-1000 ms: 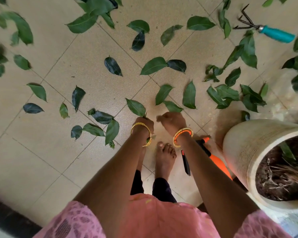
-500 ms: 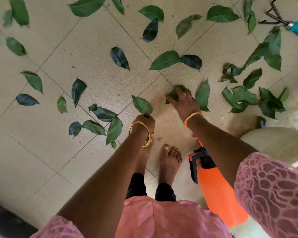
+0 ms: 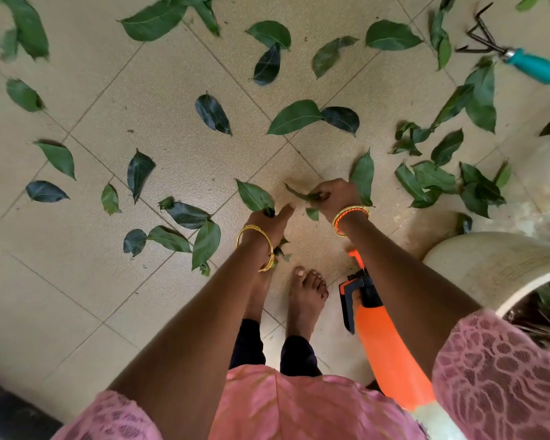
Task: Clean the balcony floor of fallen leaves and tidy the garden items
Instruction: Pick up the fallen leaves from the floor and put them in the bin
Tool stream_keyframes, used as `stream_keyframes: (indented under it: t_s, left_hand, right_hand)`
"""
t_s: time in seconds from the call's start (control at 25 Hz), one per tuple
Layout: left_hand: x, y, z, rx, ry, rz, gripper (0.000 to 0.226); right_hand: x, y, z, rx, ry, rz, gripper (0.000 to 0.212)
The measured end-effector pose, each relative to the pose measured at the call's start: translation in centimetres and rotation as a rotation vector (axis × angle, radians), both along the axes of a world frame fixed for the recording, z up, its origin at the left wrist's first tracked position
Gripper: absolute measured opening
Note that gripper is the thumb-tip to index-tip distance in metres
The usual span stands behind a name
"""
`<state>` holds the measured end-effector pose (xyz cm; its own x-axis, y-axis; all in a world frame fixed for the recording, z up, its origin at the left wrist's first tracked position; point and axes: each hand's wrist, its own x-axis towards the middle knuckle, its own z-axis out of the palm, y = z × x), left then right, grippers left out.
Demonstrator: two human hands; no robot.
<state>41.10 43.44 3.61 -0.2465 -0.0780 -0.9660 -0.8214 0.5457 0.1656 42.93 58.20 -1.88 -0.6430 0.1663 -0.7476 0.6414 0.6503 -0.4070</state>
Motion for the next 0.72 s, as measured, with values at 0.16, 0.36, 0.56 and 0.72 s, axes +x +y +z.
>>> stream_keyframes:
  t_s: [0.16,0.36,0.56,0.72]
  left_hand:
    - [-0.1,1.9,1.7,0.053,-0.007,0.179,0.064]
    - [-0.2,2.6,1.4,0.039,0.037,0.214,0.037]
    - [-1.0,3.4,0.0,0.084,-0.095,0.233,0.020]
    - [-0.9,4.0,-1.0,0.085,-0.099,0.141,0.030]
  right_hand:
    - [1.2,-2.6,3.6,-0.176,-0.003,-0.179,0.014]
    - [2.4,-1.7,4.5,-0.601,-0.149,-0.518,0.020]
    - [1.9,1.2,3.6,-0.363,-0.017,-0.440,0.009]
    - [2.6,4.8,-0.1,0.204,0.019,-0.101,0.068]
